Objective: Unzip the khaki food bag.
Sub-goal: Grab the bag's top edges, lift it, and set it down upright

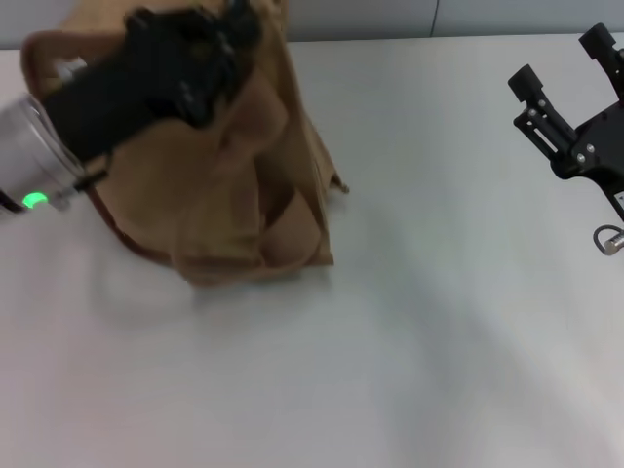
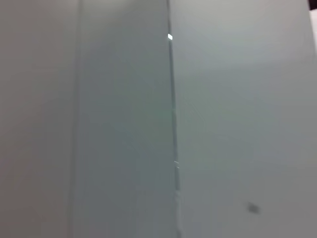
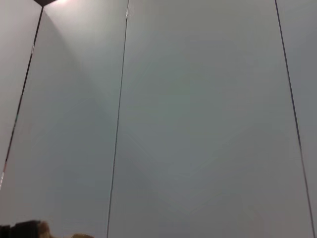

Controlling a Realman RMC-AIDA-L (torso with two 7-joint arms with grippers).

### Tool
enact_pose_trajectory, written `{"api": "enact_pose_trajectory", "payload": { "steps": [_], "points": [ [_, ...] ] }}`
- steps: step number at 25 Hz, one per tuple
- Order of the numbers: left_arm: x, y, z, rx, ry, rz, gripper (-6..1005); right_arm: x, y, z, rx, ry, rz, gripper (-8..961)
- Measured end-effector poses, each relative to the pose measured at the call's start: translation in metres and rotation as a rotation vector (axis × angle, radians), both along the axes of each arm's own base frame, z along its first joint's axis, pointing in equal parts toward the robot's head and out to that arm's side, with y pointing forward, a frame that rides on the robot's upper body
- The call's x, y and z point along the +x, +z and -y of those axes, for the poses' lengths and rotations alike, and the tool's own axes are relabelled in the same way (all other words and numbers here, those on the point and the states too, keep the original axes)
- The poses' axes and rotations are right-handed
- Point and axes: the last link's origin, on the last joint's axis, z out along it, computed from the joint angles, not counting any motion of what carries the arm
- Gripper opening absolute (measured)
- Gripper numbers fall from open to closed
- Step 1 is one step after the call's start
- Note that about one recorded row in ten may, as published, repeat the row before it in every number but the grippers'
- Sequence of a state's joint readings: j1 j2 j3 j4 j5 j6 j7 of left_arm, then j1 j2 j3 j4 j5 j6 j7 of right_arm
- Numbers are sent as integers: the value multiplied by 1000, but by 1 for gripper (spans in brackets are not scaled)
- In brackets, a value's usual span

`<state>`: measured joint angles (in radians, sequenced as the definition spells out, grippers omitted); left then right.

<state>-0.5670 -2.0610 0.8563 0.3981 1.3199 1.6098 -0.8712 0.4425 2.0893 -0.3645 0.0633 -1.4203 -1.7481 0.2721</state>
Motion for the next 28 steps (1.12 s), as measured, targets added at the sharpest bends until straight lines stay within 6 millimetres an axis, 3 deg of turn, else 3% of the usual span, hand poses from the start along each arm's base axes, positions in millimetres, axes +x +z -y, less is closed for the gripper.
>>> {"api": "enact_pose_trajectory", "payload": {
  "steps": [4,6,8,18,28],
  "points": [
    [0,-36,13,-97,-9,-63,56,7,-10,-6,12,-63,110,843],
    [-1,-43,14,-108,-3,-74,56,9,-14,-7,18,-75,150,843],
    [-2,-49,17,-114,3,-82,56,6,-33,-8,50,-96,294,843],
    [1,-54,20,-143,-11,-69,57,-22,-70,-9,154,-76,523,844],
    [1,-51,26,-147,-21,-35,57,-43,-94,-19,67,2,595,844]
  ]
}}
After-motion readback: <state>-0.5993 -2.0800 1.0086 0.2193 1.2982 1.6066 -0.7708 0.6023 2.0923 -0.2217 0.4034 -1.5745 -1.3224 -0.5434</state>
